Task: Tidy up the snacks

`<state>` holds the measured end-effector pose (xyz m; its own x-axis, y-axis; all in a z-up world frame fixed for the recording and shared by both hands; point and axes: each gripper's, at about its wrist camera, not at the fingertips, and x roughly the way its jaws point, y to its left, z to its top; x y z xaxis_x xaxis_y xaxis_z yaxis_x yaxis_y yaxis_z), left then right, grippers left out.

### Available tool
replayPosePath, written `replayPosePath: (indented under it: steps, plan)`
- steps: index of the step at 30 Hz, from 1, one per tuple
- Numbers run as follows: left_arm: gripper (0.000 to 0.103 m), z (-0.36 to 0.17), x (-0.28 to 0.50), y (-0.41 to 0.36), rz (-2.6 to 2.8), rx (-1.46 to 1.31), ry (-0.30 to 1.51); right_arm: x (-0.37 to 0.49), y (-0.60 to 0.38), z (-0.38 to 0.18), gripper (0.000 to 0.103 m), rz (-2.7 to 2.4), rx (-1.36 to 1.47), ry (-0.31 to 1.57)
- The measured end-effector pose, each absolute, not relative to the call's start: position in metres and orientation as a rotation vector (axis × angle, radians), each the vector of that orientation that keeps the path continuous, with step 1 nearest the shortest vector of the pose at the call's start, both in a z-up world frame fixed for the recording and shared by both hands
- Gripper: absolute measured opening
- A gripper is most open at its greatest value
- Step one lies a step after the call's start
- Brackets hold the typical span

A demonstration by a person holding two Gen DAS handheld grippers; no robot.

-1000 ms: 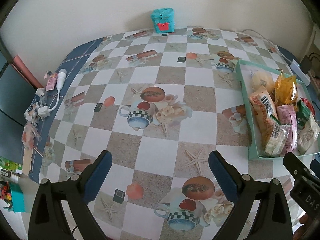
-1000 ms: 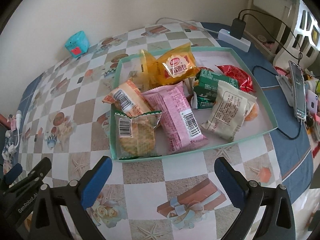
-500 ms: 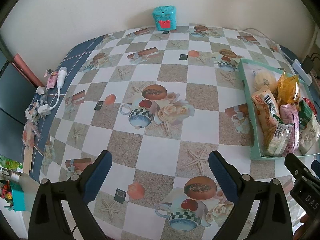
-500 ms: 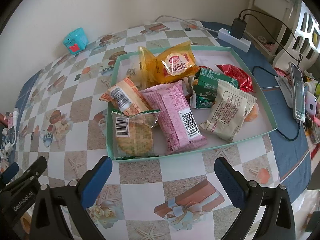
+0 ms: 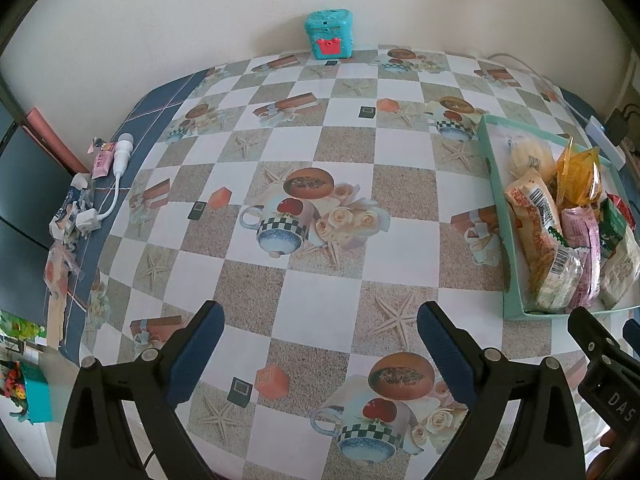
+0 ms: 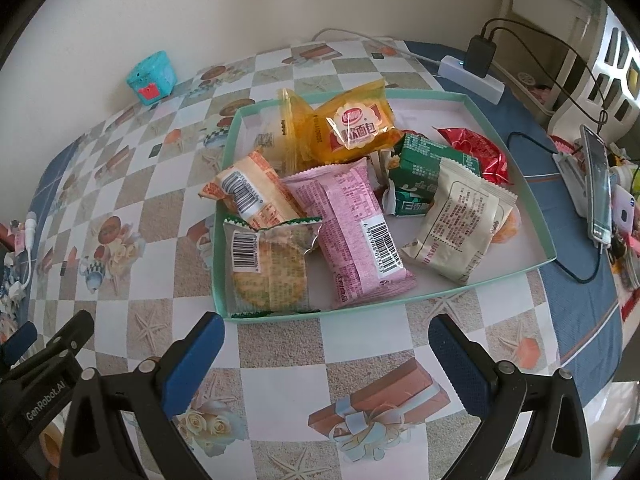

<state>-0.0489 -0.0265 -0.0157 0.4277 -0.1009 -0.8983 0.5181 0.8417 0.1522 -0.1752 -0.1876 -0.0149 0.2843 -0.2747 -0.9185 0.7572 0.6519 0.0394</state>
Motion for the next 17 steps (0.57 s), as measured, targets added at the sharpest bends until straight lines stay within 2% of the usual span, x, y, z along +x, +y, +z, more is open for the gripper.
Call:
replayPosePath:
  steps: [17]
  plan:
    - [0.097,-0.0134,-0.0517,-0.0275,-0.407,0.467,1.042,-0.1748,-0.1870,-0.0159,0.103,-0.732,0.533,1.074]
